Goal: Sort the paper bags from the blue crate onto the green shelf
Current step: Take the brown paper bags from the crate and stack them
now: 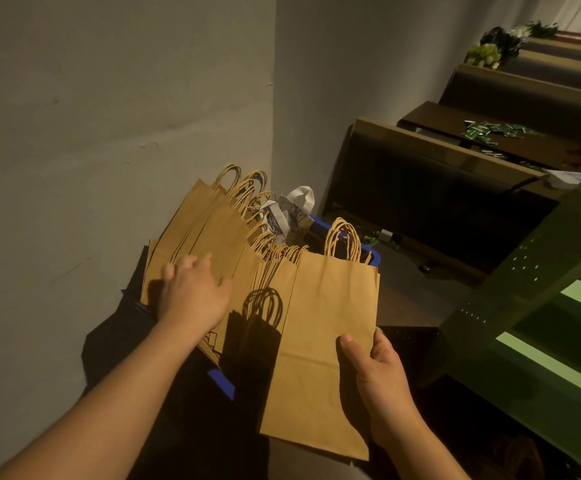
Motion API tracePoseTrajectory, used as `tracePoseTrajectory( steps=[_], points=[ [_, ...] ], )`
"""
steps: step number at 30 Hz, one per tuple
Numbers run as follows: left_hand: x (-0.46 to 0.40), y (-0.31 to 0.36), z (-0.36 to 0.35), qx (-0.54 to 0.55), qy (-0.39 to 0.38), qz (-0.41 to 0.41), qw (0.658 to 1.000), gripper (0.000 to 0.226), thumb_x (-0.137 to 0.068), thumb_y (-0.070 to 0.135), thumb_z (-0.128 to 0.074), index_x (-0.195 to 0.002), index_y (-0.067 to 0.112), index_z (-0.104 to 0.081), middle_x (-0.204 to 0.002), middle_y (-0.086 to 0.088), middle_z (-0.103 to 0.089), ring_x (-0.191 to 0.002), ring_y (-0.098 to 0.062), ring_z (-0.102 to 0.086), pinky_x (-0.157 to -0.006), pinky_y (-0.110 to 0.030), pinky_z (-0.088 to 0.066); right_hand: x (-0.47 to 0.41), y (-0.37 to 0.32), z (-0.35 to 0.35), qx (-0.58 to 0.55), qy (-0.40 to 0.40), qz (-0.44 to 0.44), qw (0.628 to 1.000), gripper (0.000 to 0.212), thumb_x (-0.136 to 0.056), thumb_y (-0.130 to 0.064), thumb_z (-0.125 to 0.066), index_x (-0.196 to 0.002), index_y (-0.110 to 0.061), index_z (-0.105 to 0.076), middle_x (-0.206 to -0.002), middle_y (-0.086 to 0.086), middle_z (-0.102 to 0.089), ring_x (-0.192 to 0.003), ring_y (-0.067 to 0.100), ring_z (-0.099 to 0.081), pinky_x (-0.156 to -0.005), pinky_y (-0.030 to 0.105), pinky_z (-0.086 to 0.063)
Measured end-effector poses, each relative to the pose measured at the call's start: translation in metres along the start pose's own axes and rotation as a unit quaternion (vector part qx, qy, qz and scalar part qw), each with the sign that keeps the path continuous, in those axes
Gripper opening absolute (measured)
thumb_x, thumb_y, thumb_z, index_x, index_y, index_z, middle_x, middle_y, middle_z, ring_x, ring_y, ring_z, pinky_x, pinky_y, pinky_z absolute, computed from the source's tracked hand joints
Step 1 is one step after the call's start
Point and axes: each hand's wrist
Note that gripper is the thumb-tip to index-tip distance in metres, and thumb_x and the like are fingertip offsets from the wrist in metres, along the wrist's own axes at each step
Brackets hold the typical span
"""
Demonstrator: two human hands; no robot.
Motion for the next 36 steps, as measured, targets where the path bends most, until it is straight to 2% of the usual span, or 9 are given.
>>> tracePoseTrajectory(
  steps=[5,13,17,20,22,24,26,31,36],
  points=[
    [-0.011,-0.014,-0.003,-0.078,-0.004,0.046,0.996,0.092,-0.096,0.061,-0.048,-0.164,0.016,-0.008,-0.171,-0.011,-0.008,-0.154,-0.036,-0.009,-0.122,-0.055,-0.025,-0.002,0.000,-0.005,0.017,0.000,0.009,1.000,0.023,-0.098,-0.024,-0.064,-0.117,-0.035,-0.057,-0.108,-0.010,-0.074,-0.088,0.006,-0.075,-0.072,0.026,-0.055],
    [-0.001,-0.010,-0.010,-0.129,0.014,-0.011,0.991,0.090,-0.097,0.064,-0.044,-0.165,0.015,-0.009,-0.173,-0.012,-0.001,-0.157,-0.035,-0.008,-0.124,-0.055,-0.017,-0.006,0.004,-0.009,0.049,0.010,0.006,0.999,0.030,-0.098,-0.028,-0.064,-0.125,-0.035,-0.053,-0.116,-0.009,-0.071,-0.103,0.013,-0.070,-0.081,0.030,-0.055],
    [0.008,-0.004,-0.012,-0.128,0.029,-0.045,0.990,0.082,-0.096,0.062,-0.047,-0.163,0.023,-0.018,-0.171,-0.005,-0.012,-0.153,-0.032,-0.014,-0.120,-0.055,-0.023,-0.007,0.006,-0.009,0.059,0.011,0.004,0.998,0.032,-0.098,-0.028,-0.064,-0.127,-0.034,-0.053,-0.117,-0.009,-0.070,-0.104,0.012,-0.069,-0.080,0.029,-0.054],
    [0.007,-0.003,-0.018,-0.069,0.049,-0.067,0.994,0.077,-0.096,0.045,-0.060,-0.161,0.026,-0.023,-0.162,-0.002,-0.028,-0.141,-0.027,-0.033,-0.110,-0.046,-0.042,-0.007,0.008,-0.009,0.073,0.018,0.003,0.997,0.035,-0.097,-0.029,-0.065,-0.130,-0.032,-0.053,-0.119,-0.009,-0.069,-0.107,0.013,-0.067,-0.094,0.039,-0.054],
    [0.001,-0.002,-0.020,-0.015,0.056,-0.072,0.996,0.085,-0.095,0.028,-0.067,-0.162,0.026,-0.015,-0.154,-0.004,-0.036,-0.117,-0.020,-0.055,-0.086,-0.032,-0.058,-0.007,0.008,-0.009,0.070,0.019,0.001,0.997,0.031,-0.098,-0.029,-0.064,-0.125,-0.035,-0.053,-0.120,-0.008,-0.069,-0.108,0.014,-0.067,-0.095,0.039,-0.054],
    [-0.009,-0.001,-0.020,-0.001,0.060,-0.067,0.996,0.090,-0.095,0.019,-0.068,-0.163,0.028,-0.009,-0.146,-0.006,-0.043,-0.084,-0.011,-0.061,-0.058,-0.021,-0.052,-0.007,0.009,-0.008,0.062,0.016,-0.003,0.998,0.028,-0.098,-0.028,-0.064,-0.121,-0.038,-0.052,-0.119,-0.008,-0.069,-0.106,0.013,-0.068,-0.087,0.034,-0.054],
    [-0.018,-0.002,-0.018,-0.002,0.063,-0.049,0.997,0.086,-0.097,0.019,-0.065,-0.163,0.027,-0.011,-0.137,-0.007,-0.051,-0.066,-0.009,-0.060,-0.048,-0.021,-0.047,-0.006,0.009,-0.006,0.055,0.014,-0.006,0.998,0.026,-0.098,-0.027,-0.064,-0.117,-0.039,-0.052,-0.116,-0.009,-0.069,-0.103,0.013,-0.068,-0.080,0.029,-0.054],
    [-0.027,-0.006,-0.012,-0.021,0.017,-0.031,0.999,0.055,-0.102,0.024,-0.060,-0.153,0.021,-0.040,-0.087,0.001,-0.063,-0.067,-0.015,-0.060,-0.057,-0.035,-0.055,-0.006,0.012,-0.001,0.053,0.044,-0.021,0.997,0.025,-0.095,-0.031,-0.068,-0.112,-0.034,-0.049,-0.113,-0.005,-0.069,-0.103,0.017,-0.069,-0.089,0.037,-0.055],
    [-0.020,-0.003,-0.001,0.025,0.033,-0.027,0.999,0.056,-0.104,0.022,-0.055,-0.157,0.018,-0.034,-0.094,-0.001,-0.063,-0.070,-0.015,-0.059,-0.058,-0.032,-0.048,-0.005,0.014,0.003,0.059,0.057,-0.032,0.996,0.033,-0.095,-0.034,-0.068,-0.123,-0.023,-0.055,-0.115,-0.001,-0.070,-0.104,0.021,-0.069,-0.099,0.046,-0.054]
  ],
)
Point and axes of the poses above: each hand's wrist, its own x-axis away from the middle knuckle, its own z-axis out of the back of the hand, y = z × x
